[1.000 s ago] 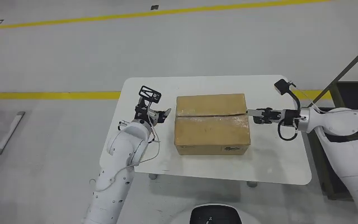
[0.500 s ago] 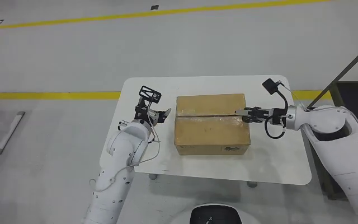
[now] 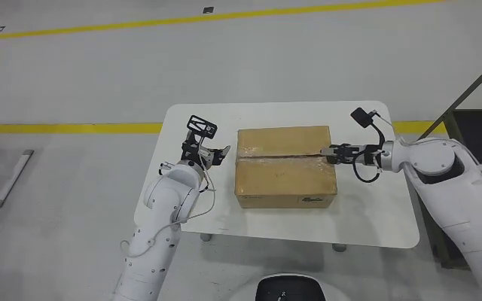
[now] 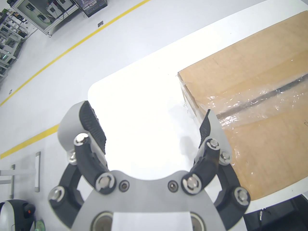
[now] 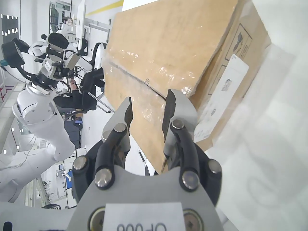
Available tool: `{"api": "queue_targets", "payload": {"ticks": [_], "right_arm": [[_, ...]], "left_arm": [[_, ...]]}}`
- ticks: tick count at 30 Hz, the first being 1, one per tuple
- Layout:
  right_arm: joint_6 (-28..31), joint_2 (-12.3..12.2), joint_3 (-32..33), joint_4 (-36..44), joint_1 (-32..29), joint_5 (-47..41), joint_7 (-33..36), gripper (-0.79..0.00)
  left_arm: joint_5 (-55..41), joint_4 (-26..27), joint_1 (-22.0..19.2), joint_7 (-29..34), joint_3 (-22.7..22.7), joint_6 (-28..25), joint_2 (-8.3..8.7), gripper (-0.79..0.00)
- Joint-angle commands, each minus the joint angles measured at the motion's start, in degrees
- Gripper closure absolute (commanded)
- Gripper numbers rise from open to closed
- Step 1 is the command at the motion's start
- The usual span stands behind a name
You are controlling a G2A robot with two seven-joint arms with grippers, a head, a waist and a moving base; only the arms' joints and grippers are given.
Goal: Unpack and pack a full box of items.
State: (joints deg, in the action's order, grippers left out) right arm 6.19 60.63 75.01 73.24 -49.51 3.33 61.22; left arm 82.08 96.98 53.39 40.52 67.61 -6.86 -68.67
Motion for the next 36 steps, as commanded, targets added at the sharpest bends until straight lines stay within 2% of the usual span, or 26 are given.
{"api": "queue_targets", "payload": {"ticks": [1,13,21,31,32,34,36], "right_arm": [[-0.12,-0.04,-0.16,-0.35,0.31,0.21,-0.09,-0.323],[-0.59,-0.73,-0.04,0.65,0.72,1.55,1.1,-0.369],[-0.06,0.0,-4.9,0.97,2.12,1.39,2.16,-0.372],[2.64,1.49,-10.78,-0.01,4.8,-3.04,3.16,-0.363],[2.83,1.57,-11.25,-0.12,5.04,-2.85,3.3,-0.348],[2.98,1.74,-12.0,-0.32,5.32,-2.9,3.12,-0.265],[3.15,1.84,-12.58,-0.6,5.55,-2.55,2.97,-0.018]], "left_arm": [[0.0,0.0,0.0,0.0,0.0,0.0,0.0,-0.785],[0.0,0.0,0.0,0.0,0.0,0.0,0.0,-0.785],[0.0,0.0,0.0,0.0,0.0,0.0,0.0,-0.785],[0.0,0.0,0.0,0.0,0.0,0.0,0.0,-0.785],[0.0,0.0,0.0,0.0,0.0,0.0,0.0,-0.785],[0.0,0.0,0.0,0.0,0.0,0.0,0.0,-0.785],[0.0,0.0,0.0,0.0,0.0,0.0,0.0,-0.785]]}}
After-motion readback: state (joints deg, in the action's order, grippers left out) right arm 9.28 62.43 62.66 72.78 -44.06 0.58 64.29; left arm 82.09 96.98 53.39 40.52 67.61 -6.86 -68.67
